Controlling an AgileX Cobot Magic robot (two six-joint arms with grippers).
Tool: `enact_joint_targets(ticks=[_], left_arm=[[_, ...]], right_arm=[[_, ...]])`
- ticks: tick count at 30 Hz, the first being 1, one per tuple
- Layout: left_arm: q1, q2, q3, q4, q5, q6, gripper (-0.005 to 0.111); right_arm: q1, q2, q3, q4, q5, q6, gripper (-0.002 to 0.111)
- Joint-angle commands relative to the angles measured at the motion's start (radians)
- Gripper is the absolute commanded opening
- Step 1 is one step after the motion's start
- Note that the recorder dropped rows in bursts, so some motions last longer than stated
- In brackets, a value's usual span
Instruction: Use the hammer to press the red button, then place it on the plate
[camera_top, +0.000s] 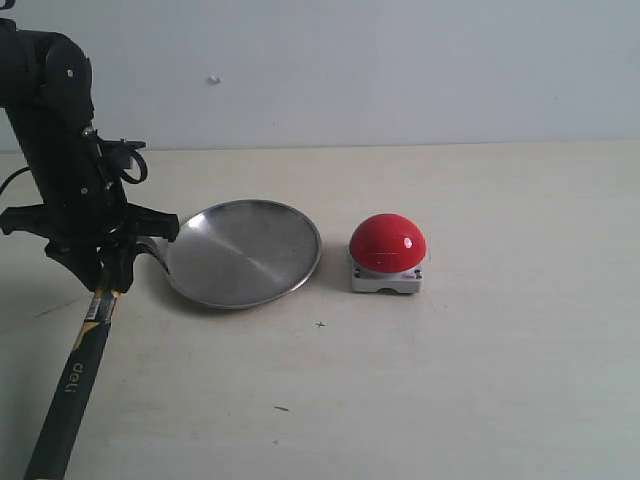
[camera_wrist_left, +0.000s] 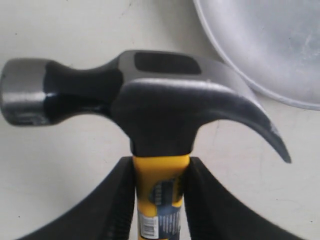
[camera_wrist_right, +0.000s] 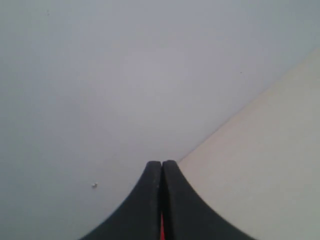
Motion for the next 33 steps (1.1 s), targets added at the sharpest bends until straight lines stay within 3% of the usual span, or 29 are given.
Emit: enact_joint_targets(ticks=[1,18,28,33], left_arm=[[0.000,-0.006,-0.014,-0.007,-0.015,0.004,0.000],[0.000,-0.006,-0.014,-0.070,-0.017,-0.032,0.000],[0.000,-0.006,-0.014,-0.107,-0.010,-0.081,0.000],[0.000,-0.006,-0.014,-0.203,-0.029,-0.079,0.000]], right_arm=[[-0.005,-0.007,-0.001,0.019,-0.057,0.011,0.000],[-0.003,0.063,-0.004,0.015,-0.014,-0.162,0.000],[-0.003,0.318,-0.194,0.035,0.125,-0.358,0.000],[-0.003,0.505,-0.312,0.243,0.214,-0.631,0.000]])
